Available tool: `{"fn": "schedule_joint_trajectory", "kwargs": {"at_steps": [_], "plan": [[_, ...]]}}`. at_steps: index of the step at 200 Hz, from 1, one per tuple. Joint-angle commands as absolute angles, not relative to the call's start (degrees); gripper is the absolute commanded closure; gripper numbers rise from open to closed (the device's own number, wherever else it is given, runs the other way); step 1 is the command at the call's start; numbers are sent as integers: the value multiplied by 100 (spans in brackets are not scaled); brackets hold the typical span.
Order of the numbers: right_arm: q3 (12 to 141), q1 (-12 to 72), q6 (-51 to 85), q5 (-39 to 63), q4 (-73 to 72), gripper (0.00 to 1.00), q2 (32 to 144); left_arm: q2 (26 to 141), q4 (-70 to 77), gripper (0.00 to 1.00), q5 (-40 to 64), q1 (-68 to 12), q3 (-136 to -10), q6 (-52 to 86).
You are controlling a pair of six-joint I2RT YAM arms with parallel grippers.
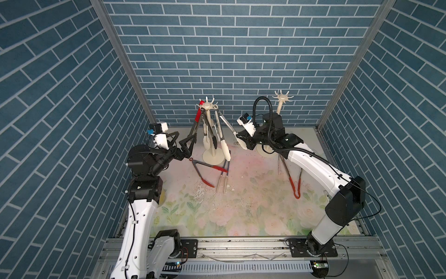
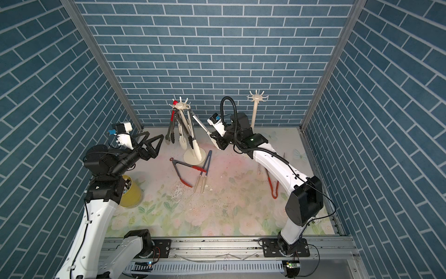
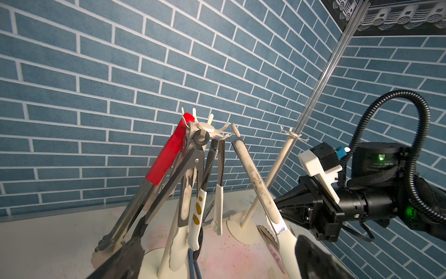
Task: Hang food tongs on kitchen utensil racks
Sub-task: Hang the food tongs on the rack.
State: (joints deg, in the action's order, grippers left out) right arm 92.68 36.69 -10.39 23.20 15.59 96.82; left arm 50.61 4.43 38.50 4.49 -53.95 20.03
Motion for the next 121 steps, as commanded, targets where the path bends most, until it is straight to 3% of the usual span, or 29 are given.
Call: {"fn": "schedule_joint_trajectory", "kwargs": {"at_steps": [1,107,121], "plan": [[9489,3645,-879,2503,1542,100,9788,4997,481,1,3902,474,-5317,1927],[9372,3639,-607,2367,1660,100,9827,4938,433,1,3898,474,-5258,1920],[9374,3630,-476,2323,1701,96,9828,4913,422,1,3901,475,-5247,1924]]}}
